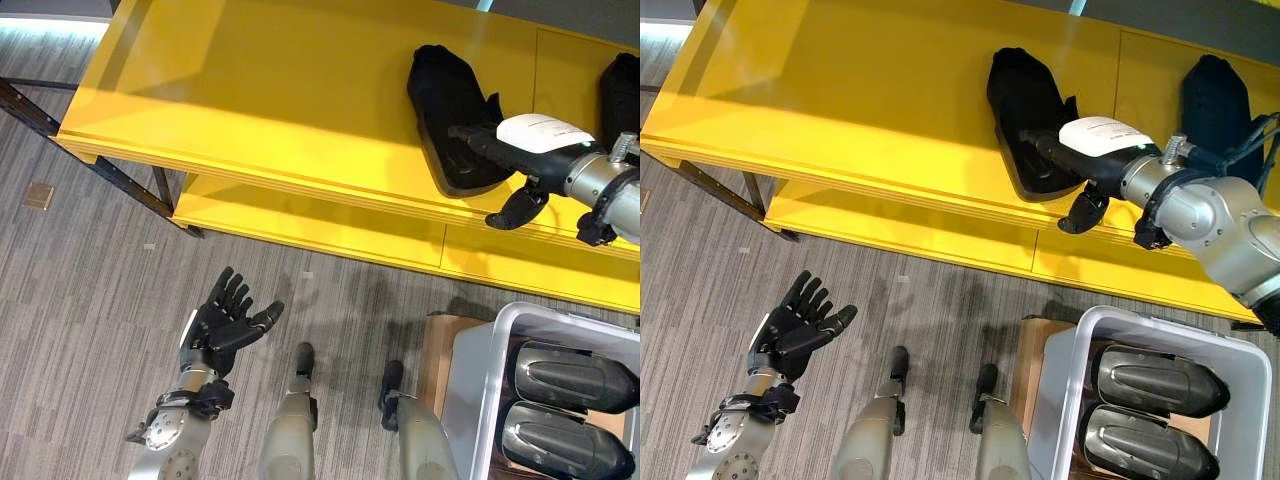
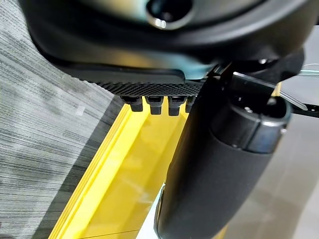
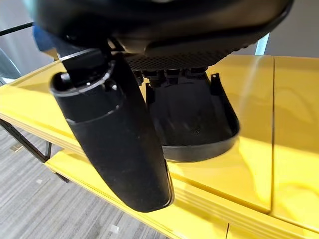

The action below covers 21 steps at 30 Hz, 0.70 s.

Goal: Move parts from the plastic box to the shelf.

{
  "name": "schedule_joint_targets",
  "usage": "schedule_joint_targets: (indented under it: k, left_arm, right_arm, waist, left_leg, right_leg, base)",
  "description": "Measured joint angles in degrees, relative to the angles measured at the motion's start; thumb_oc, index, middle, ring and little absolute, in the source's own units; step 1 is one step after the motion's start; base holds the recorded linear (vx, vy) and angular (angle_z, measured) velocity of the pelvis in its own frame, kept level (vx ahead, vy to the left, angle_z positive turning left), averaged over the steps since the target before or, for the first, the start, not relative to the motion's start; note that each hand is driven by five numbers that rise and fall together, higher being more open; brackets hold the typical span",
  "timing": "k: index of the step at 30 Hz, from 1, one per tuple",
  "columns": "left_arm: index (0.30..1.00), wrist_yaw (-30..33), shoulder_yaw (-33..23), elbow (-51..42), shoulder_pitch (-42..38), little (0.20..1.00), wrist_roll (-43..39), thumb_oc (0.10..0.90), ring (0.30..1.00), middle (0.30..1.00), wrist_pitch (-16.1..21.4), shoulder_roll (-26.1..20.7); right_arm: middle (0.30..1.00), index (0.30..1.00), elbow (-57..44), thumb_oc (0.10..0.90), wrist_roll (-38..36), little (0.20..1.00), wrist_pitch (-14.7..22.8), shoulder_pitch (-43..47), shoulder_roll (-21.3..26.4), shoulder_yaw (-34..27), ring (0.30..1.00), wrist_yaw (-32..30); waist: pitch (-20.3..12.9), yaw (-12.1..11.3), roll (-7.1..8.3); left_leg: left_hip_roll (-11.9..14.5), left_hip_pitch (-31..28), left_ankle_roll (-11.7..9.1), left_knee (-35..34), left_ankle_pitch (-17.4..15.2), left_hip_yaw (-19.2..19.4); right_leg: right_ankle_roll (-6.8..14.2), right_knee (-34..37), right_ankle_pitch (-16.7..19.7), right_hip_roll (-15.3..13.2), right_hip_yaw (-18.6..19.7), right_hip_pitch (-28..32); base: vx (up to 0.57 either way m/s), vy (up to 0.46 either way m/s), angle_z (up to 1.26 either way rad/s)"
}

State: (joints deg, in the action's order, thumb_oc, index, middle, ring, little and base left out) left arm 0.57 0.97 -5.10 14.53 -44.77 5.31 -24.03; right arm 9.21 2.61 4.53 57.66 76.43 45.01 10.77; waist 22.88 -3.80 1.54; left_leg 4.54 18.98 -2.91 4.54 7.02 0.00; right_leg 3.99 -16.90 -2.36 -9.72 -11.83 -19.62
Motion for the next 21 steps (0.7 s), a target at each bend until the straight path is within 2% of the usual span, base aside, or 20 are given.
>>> schedule_joint_targets:
  k: [2,8,21]
  left_arm:
    - [1.0,0.0,0.0,0.0,0.0,1.0,0.0,0.9,1.0,1.0,0.0,0.0]
    - [1.0,0.0,0.0,0.0,0.0,1.0,0.0,0.9,1.0,1.0,0.1,0.0]
    - [1.0,0.1,0.0,0.0,0.0,1.0,0.0,0.9,1.0,1.0,0.6,-0.1]
  right_arm:
    - [1.0,1.0,0.7,0.9,0.0,1.0,-0.1,1.8,-0.1,2.3,1.0,0.0]
    - [1.0,1.0,2.7,0.9,0.0,1.0,-0.6,2.8,-0.7,3.8,1.0,0.0]
    - [1.0,1.0,9.2,0.9,-1.1,1.0,-1.2,3.9,-0.9,3.8,1.0,-0.5]
  waist:
    - [0.3,0.0,-0.04]
    - [1.4,-0.5,-0.05]
    - [2.2,-1.2,-0.2]
  left_leg:
    - [0.0,0.0,0.0,0.0,0.0,-0.1]
    - [0.0,0.2,-0.1,0.0,0.1,-0.3]
    - [-0.1,1.2,-0.3,0.0,0.2,-1.5]
  right_leg:
    - [0.0,0.0,0.0,0.0,-0.1,0.0]
    - [0.0,0.0,-0.1,0.0,-0.3,0.0]
    - [-0.1,-0.1,-0.5,-0.1,-1.5,-0.4]
  base:
    - [0.0,0.0,0.0]
    - [0.0,0.0,0.0]
    - [0.01,-0.004,0.04]
